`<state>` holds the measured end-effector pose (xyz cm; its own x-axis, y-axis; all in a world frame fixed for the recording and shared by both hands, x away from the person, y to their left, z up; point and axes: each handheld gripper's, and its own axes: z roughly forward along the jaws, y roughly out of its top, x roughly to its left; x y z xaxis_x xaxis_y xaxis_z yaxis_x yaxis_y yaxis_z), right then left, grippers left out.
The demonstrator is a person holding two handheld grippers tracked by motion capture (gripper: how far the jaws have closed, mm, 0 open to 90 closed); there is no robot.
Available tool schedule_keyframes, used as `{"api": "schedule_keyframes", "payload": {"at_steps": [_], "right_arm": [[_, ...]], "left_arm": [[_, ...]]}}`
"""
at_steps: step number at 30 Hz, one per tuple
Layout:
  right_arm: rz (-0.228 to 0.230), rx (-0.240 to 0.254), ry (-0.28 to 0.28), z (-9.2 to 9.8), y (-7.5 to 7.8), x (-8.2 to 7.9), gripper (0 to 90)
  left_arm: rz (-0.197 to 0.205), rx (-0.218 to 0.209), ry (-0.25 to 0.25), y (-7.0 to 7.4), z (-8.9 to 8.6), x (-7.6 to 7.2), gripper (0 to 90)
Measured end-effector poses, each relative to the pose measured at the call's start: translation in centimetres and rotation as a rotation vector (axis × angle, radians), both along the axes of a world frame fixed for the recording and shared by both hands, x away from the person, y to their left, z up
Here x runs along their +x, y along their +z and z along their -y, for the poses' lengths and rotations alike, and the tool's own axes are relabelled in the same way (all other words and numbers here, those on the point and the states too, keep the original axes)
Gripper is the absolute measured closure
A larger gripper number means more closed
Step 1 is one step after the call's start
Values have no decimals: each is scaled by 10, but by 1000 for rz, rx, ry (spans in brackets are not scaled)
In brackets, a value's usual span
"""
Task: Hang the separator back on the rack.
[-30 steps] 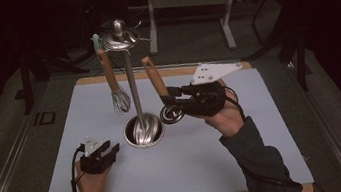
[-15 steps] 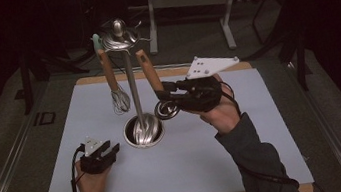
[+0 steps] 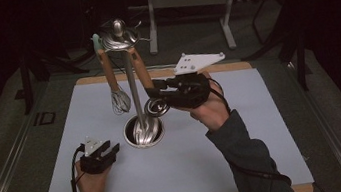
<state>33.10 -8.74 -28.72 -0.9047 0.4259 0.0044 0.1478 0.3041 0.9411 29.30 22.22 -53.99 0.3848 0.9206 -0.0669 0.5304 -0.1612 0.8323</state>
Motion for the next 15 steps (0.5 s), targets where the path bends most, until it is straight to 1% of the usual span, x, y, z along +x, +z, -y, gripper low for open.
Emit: {"api": "schedule_keyframes", "payload": {"at_steps": [4,7,10,15], "right_arm": [[4,-12,-6,-4,0,3,711],[6,-4,1,-5,0,2,712],[12,-7,8,-7,0,2,712],[15,-24,-7,-13,3,4,712]], "left_arm": [[0,-2,1,0,0,0,589],[0,-1,1,0,0,0,588],[0,0,0,0,0,0,588],[0,-1,0,0,0,0,588]]}}
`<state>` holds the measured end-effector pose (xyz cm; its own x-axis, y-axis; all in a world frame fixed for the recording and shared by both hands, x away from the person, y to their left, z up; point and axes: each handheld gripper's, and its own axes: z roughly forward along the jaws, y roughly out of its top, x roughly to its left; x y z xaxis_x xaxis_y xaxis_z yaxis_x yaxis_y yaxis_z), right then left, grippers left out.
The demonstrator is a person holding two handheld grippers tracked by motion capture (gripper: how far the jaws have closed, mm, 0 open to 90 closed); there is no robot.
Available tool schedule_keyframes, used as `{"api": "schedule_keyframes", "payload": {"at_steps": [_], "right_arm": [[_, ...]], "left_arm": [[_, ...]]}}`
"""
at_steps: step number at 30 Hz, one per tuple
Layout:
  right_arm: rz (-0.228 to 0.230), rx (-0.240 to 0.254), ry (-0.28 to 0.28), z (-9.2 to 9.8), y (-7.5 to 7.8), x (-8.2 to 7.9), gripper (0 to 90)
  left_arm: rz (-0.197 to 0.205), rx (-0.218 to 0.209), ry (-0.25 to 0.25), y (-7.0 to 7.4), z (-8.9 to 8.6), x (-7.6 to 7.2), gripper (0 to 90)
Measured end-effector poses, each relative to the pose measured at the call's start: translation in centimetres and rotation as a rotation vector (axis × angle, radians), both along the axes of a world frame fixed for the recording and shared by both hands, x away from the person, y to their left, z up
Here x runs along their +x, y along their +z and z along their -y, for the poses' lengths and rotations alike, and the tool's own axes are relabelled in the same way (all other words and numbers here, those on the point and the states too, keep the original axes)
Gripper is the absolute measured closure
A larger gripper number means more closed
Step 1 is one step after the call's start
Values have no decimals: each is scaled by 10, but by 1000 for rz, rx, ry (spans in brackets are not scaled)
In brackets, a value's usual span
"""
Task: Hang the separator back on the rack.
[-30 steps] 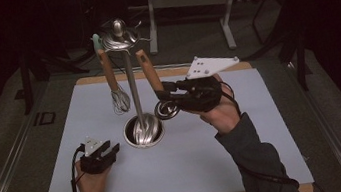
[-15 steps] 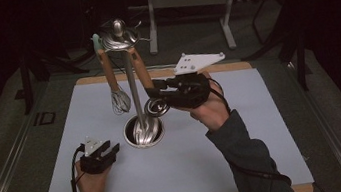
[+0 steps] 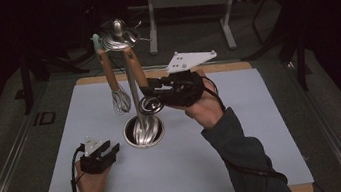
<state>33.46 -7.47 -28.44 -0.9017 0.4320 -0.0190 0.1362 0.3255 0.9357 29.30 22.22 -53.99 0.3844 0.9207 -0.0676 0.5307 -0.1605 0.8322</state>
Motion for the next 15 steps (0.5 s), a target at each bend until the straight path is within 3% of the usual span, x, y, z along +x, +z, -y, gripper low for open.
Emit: {"api": "schedule_keyframes", "payload": {"at_steps": [8,15], "right_arm": [[-42,-15,-31,-6,-8,15,711],[-27,-34,-48,-9,-11,14,706]], "left_arm": [[0,-1,-1,0,0,0,588],[-1,-2,-1,0,0,0,588]]}}
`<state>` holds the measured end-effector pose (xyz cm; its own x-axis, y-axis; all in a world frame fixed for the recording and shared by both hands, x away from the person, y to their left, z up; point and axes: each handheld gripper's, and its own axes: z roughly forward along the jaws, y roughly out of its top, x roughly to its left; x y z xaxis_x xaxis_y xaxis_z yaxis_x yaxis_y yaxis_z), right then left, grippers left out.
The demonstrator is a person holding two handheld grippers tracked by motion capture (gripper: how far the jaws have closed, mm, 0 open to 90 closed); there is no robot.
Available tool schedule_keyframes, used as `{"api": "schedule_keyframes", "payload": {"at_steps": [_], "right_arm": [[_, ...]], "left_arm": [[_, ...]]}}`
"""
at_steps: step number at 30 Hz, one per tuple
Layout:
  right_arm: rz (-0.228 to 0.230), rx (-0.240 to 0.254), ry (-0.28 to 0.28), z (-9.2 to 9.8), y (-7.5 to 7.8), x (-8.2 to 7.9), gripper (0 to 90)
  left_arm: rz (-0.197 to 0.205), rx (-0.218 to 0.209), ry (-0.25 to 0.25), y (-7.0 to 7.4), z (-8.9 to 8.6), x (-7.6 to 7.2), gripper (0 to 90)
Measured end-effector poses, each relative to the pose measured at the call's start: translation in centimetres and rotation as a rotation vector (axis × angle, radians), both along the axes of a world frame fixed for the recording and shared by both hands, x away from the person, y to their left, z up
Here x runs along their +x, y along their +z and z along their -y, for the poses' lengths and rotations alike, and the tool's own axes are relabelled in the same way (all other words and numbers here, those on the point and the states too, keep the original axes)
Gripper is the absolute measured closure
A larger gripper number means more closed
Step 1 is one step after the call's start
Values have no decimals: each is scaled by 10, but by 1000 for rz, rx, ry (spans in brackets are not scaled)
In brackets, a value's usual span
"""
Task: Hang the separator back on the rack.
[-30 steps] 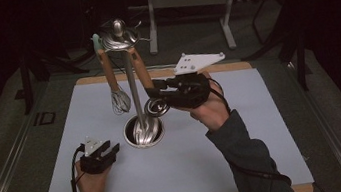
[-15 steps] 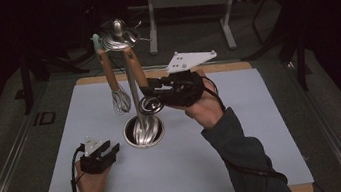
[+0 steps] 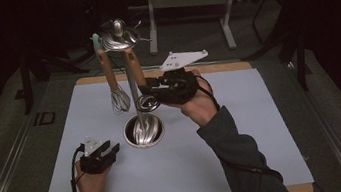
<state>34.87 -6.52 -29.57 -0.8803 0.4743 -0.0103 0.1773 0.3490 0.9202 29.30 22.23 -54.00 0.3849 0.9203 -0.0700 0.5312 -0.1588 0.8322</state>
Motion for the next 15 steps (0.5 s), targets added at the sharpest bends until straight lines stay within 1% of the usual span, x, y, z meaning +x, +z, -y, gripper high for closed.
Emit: {"api": "schedule_keyframes", "payload": {"at_steps": [1,2,3,8,10,13,15], "right_arm": [[6,-20,-6,0,0,0,685],[6,-20,-6,0,0,0,685],[11,-27,0,1,-1,-1,658],[17,-37,5,4,-5,-3,634],[22,-37,6,6,-7,-3,628],[15,-36,4,12,-10,-3,617],[13,-54,-5,18,-13,-5,601]], "left_arm": [[0,1,0,0,0,0,588],[0,0,0,0,0,0,588],[1,1,1,0,0,0,586],[0,2,1,0,0,0,587],[1,3,1,0,0,0,586],[0,2,1,0,0,0,586],[1,-1,3,0,0,0,586]]}}
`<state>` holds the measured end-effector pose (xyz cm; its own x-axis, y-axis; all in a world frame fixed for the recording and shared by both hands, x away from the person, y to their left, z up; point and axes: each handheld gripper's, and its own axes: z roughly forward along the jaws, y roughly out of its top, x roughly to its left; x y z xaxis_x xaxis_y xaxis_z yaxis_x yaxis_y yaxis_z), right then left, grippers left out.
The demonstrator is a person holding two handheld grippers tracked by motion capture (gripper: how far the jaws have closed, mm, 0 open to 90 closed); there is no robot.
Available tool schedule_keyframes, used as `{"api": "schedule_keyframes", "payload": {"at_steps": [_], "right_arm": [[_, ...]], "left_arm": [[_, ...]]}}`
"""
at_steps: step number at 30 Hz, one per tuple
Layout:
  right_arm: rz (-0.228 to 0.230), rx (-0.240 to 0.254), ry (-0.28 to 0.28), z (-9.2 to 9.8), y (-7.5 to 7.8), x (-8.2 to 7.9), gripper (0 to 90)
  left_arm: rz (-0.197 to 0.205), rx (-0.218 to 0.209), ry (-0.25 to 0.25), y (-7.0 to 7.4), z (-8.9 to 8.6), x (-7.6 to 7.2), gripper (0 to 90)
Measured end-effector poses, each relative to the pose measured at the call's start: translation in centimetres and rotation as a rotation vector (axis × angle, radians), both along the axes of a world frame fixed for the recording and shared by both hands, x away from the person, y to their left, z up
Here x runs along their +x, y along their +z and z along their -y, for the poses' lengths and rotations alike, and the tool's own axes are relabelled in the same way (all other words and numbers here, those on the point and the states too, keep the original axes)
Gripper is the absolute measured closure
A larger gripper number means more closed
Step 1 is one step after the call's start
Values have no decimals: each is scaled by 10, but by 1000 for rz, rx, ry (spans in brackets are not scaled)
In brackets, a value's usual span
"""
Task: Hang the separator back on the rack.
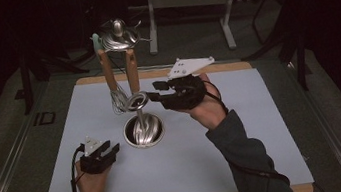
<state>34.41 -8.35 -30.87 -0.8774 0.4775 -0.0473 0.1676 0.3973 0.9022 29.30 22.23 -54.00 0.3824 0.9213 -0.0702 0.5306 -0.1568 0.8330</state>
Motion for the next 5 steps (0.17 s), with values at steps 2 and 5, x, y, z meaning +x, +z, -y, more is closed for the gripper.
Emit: {"api": "schedule_keyframes", "payload": {"at_steps": [2,5], "right_arm": [[3,-9,-3,3,-2,0,595],[3,-40,-13,14,-10,-1,569]], "left_arm": [[-1,3,-2,0,0,0,586],[-1,0,0,0,0,0,586]]}}
